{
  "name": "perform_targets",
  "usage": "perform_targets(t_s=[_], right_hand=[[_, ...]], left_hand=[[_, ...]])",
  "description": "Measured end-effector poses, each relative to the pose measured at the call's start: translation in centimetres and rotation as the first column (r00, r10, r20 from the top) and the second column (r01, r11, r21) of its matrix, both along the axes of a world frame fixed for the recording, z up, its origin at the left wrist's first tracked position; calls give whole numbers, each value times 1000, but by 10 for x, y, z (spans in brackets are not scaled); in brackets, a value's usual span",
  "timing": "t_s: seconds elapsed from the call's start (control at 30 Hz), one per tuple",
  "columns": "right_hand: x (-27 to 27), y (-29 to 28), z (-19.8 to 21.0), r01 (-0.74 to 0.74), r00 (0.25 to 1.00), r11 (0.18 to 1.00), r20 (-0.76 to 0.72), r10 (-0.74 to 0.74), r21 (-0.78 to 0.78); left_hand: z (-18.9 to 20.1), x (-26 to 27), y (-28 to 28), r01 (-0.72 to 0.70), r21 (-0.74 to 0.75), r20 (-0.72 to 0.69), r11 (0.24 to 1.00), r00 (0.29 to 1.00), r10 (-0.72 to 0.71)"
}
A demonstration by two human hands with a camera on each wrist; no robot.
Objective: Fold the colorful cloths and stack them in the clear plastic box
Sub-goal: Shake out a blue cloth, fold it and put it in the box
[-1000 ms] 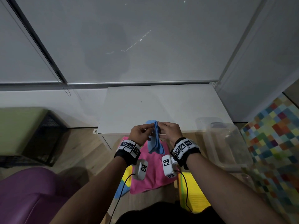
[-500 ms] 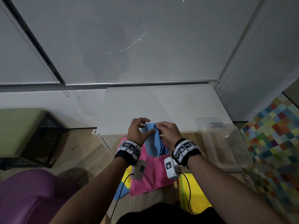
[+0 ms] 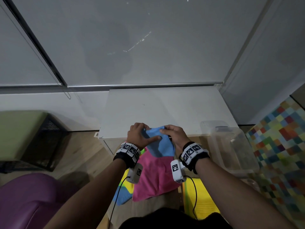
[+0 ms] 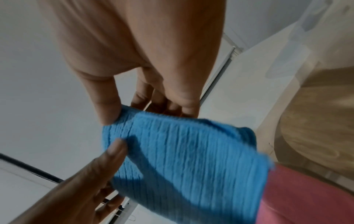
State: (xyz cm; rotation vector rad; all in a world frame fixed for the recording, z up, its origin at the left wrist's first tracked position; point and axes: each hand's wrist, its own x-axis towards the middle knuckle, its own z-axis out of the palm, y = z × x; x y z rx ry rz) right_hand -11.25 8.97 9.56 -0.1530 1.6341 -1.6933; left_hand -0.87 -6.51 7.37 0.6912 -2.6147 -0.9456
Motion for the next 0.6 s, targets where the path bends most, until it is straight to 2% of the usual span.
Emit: perform_targets(t_s=[0.2, 0.27, 0.33, 0.4, 0.5, 0.6], right_hand=[[-16, 6, 1, 70, 993, 994, -100, -62, 79], [-19, 7, 0, 63, 986, 991, -163, -43, 121], [-24, 11, -4, 65, 951, 974, -308, 4, 215], [-28, 17, -6, 102, 890, 937, -451, 64, 334], [-26, 22, -14, 134, 878, 908, -473, 78, 398], [-20, 21, -22, 150, 935, 949, -353, -44, 278]], left_hand=[[-13, 8, -6, 71, -150, -19, 986, 997, -75], [-17, 10, -6, 141, -202, 64, 969, 989, -130], [-21, 12, -9, 176, -222, 191, 959, 972, -135], [-21, 14, -14, 138, -194, 260, 971, 962, -85], [-12, 9, -16, 80, -108, 246, 991, 968, -51], [-2, 2, -14, 13, 223, 91, 975, 995, -35]])
